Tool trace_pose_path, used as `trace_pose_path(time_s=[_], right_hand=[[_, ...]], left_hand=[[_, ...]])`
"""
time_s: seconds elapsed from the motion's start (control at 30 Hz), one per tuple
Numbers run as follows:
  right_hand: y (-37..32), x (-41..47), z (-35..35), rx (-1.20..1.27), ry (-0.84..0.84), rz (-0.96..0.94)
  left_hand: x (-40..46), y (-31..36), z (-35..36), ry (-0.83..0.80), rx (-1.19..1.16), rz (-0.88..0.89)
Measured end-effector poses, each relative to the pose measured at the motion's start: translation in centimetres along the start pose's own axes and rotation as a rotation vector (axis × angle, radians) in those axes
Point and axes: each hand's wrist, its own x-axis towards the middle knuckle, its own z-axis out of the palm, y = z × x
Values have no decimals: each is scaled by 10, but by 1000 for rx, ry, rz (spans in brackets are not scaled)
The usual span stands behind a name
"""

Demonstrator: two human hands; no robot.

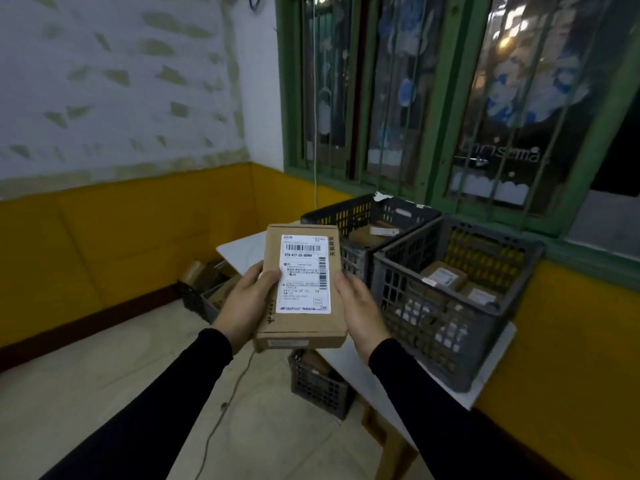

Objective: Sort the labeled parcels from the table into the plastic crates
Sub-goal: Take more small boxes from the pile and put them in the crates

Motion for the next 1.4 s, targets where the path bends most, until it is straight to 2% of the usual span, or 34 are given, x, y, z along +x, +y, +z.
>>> trace_pose_path(time_s=[0.17, 0.4, 0.57, 0.8, 0.87, 1.0, 1.07, 1.23, 1.4], right_hand=[[4, 110, -2, -31, 9, -7], [5, 267, -9, -57, 215, -50], [-5, 361, -42, -36, 363, -6], [5, 466, -97, -18, 510, 82], [12, 498, -110, 5, 495, 107], [27, 538, -127, 23, 479, 177], [33, 550, -131, 38, 486, 230], [67, 579, -143, 71, 452, 464], [102, 596, -134, 76, 404, 793]], left_hand=[[113, -4, 8, -43, -40, 2], [306, -11, 34, -212, -39, 26], [425, 1, 72, -388, 59, 63], [548, -11, 139, -560, 255, 75], [577, -18, 153, -557, 279, 46], [628, -37, 177, -657, 377, -42], [648, -45, 189, -688, 418, -141], [687, -70, 210, -864, 615, -379], [723, -97, 212, -1050, 818, -593]])
